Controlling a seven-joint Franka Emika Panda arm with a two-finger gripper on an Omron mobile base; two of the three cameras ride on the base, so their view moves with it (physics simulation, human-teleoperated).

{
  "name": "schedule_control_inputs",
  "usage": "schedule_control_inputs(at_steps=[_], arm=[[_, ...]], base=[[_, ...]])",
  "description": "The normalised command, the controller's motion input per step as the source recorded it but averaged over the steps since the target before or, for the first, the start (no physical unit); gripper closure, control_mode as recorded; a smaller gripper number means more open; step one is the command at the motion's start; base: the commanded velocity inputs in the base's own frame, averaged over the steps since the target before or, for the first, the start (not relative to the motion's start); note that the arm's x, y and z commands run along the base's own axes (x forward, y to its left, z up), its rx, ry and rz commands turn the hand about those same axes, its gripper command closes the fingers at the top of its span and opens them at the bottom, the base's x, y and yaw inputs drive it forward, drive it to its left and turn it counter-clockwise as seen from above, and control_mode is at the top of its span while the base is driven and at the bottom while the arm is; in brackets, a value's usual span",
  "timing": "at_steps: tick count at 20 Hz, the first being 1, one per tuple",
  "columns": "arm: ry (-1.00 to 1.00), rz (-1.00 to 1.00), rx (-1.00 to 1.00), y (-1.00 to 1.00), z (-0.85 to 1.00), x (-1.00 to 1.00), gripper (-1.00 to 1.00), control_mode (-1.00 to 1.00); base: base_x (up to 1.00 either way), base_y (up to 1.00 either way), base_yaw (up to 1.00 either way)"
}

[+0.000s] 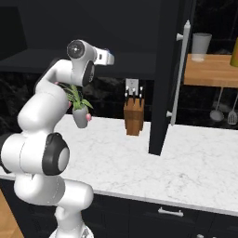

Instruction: Gather all objects into one cabinet and sort the glasses and bowls to opposite sides.

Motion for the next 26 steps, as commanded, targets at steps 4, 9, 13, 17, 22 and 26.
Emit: schedule_control_inputs(at_steps=[4, 9, 13, 17, 22, 26], arm=[[0.0, 0.0, 0.0, 0.0, -0.07, 0.11, -1.0, -1.0], [0.0, 0.0, 0.0, 0.0, 0.0, 0.0, -1.0, -1.0], [0.0, 0.0, 0.0, 0.0, 0.0, 0.0, -1.0, -1.0], [0.0, 0.0, 0.0, 0.0, 0.0, 0.0, -1.0, -1.0], [0.0, 0.0, 0.0, 0.0, 0.0, 0.0, 1.0, -1.0], [0.0, 0.0, 0.0, 0.0, 0.0, 0.0, 1.0, -1.0]], base=[[0.0, 0.0, 0.0], [0.0, 0.0, 0.0], [0.0, 0.0, 0.0], [0.0, 0.0, 0.0], [0.0, 0.0, 0.0], [0.0, 0.0, 0.0]])
